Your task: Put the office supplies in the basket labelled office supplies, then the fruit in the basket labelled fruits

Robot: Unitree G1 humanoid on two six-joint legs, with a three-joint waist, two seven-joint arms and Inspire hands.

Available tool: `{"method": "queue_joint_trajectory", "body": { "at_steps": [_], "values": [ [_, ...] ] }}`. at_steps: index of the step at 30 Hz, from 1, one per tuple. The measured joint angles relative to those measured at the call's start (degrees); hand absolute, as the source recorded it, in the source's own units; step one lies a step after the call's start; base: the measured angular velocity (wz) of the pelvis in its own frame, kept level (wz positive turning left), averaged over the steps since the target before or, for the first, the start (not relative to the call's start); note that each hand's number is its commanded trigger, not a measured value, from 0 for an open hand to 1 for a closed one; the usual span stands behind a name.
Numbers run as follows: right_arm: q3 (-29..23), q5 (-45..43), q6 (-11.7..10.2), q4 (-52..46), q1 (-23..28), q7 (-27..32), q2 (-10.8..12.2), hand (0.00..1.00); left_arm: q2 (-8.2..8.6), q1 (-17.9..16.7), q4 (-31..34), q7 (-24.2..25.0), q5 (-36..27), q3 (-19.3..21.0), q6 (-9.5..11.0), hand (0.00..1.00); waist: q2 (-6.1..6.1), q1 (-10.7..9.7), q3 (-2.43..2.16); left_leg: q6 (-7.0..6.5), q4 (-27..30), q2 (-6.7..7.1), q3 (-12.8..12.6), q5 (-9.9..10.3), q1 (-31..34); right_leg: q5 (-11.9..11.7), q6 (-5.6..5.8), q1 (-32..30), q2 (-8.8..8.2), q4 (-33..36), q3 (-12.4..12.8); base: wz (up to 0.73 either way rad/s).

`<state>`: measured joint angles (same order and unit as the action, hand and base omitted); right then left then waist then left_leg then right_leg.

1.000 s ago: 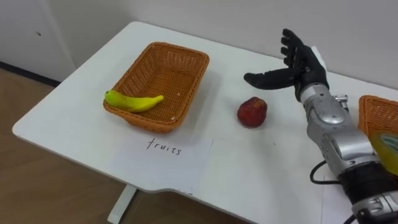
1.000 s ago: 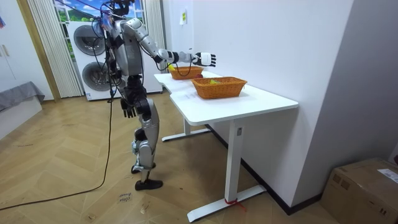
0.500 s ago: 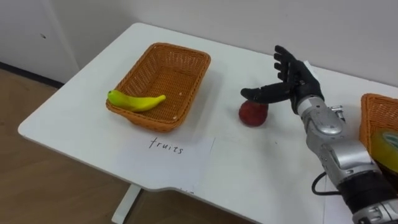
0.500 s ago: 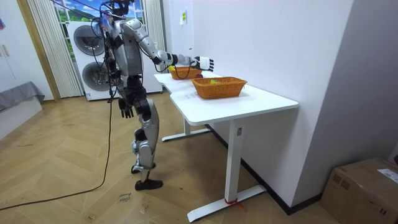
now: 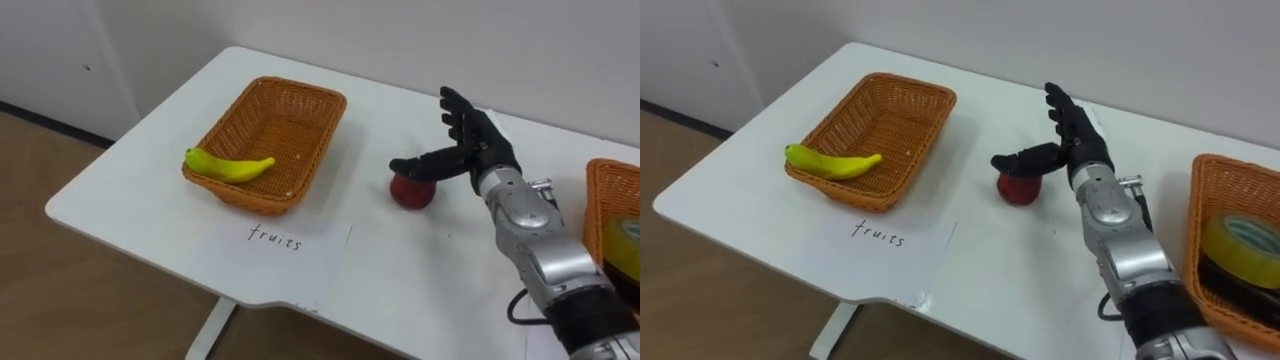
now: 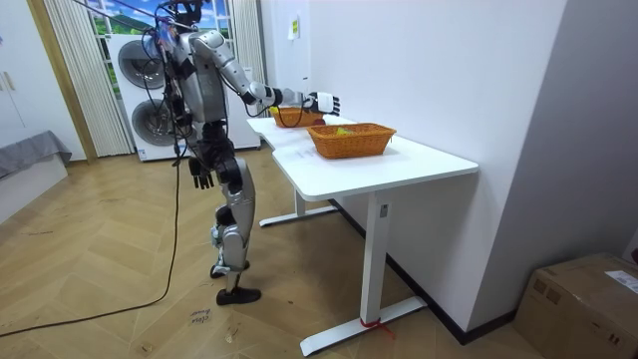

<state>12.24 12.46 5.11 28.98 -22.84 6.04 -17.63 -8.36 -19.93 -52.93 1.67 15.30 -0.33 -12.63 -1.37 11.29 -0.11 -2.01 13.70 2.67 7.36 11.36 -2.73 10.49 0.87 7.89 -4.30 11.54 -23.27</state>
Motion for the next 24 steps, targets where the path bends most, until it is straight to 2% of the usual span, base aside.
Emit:
{"method": "queue_joint_trajectory", "body": {
  "at_steps": [4,8,11,19,24],
  "values": [
    [0.0,-1.0,0.0,1.2,0.0,-0.6,0.0,0.00,-0.04,-0.6,0.0,0.0,-0.1,-0.4,0.0,0.00,-0.31,0.1,0.09,0.00,0.0,0.16,0.0,-0.1,0.0,0.4,-0.01,0.1,-0.40,0.0,-0.6,0.02],
    [0.4,-1.6,0.1,4.5,0.0,-2.1,0.0,0.00,-0.09,-0.7,0.0,0.3,-0.1,-2.2,0.1,0.00,-0.77,0.1,0.49,-0.10,0.1,0.24,0.4,-0.1,0.1,0.6,0.28,0.2,-0.60,0.1,-0.7,0.07],
    [0.7,-1.8,0.1,6.5,0.0,-3.2,0.0,0.00,-0.10,-0.8,0.0,1.2,-0.1,-2.3,0.0,0.00,-0.98,0.2,0.62,-0.12,0.1,0.36,0.7,-0.1,0.1,0.7,0.40,0.3,-0.65,0.1,-0.9,0.04],
    [1.2,-2.1,0.8,8.5,0.1,-4.3,0.0,0.00,-0.03,-0.7,0.0,1.5,-0.1,-2.7,0.0,0.00,-0.22,0.1,0.97,-0.15,0.0,0.39,0.9,-0.1,0.2,0.8,0.46,0.3,-0.70,0.1,-1.5,0.02],
    [1.2,-4.1,0.8,8.5,0.1,-4.3,0.0,0.00,-0.03,-0.9,0.0,1.8,0.1,-2.7,0.0,0.00,-0.12,0.1,0.75,-0.15,0.1,0.91,1.4,-0.1,0.4,1.0,0.48,0.4,-0.82,0.2,-1.9,0.05]
  ]
}}
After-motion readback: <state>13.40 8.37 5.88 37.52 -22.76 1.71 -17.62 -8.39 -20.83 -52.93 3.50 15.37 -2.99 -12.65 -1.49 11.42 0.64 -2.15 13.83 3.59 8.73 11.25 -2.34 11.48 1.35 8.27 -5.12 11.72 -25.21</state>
